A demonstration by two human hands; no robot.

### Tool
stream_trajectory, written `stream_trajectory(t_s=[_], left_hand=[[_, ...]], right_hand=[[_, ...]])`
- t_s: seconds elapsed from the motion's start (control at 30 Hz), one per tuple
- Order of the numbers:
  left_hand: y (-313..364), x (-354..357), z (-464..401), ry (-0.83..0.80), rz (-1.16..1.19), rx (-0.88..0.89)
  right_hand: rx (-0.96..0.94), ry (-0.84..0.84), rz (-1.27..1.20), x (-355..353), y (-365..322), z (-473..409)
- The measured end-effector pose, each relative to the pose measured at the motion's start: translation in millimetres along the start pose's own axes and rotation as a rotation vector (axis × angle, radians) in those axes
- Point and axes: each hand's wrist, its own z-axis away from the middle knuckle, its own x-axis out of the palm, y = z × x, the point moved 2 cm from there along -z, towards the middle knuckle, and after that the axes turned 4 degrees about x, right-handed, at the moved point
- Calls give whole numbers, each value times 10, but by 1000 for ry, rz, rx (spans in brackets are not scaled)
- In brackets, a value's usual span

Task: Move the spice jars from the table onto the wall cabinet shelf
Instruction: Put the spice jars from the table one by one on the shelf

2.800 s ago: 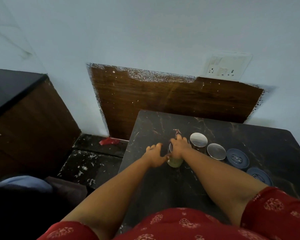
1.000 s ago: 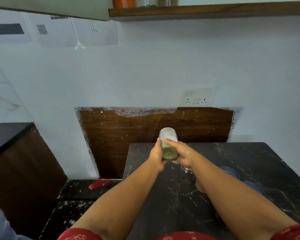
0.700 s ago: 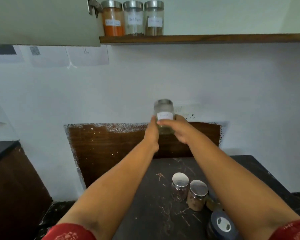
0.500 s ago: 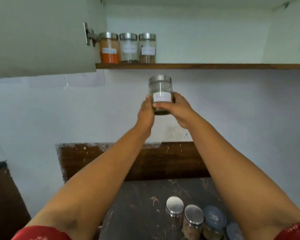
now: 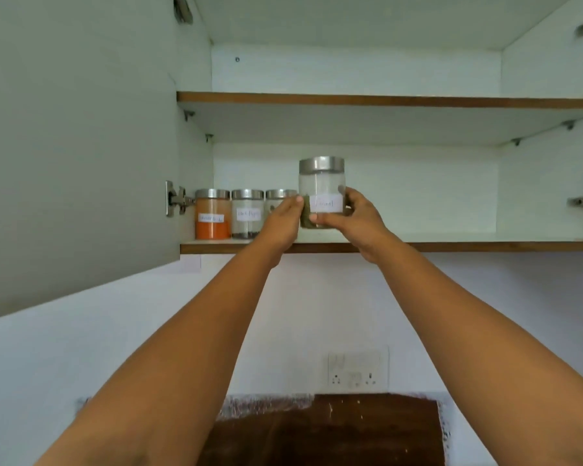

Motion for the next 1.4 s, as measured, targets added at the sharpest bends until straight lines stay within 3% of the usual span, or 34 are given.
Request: stream_trajectory(t_s=[0.07,0.17,0.27,0.6,1.4], left_hand=[[-103,-7,-111,-53,-247,45],[-412,-44,-175,-39,-896,94],[-655,-24,-147,77,-1143,168],[-835,-4,-232,193,-1219,264],[-841,-9,-226,215,-1208,271]], right_hand=[[14,24,117,-34,134,-111],[69,26,360,-72,353,-308],[176,-33,560,-48,428,-557],[341,-142,766,394,590,-1023],[462,-172,797,456,594,-988]])
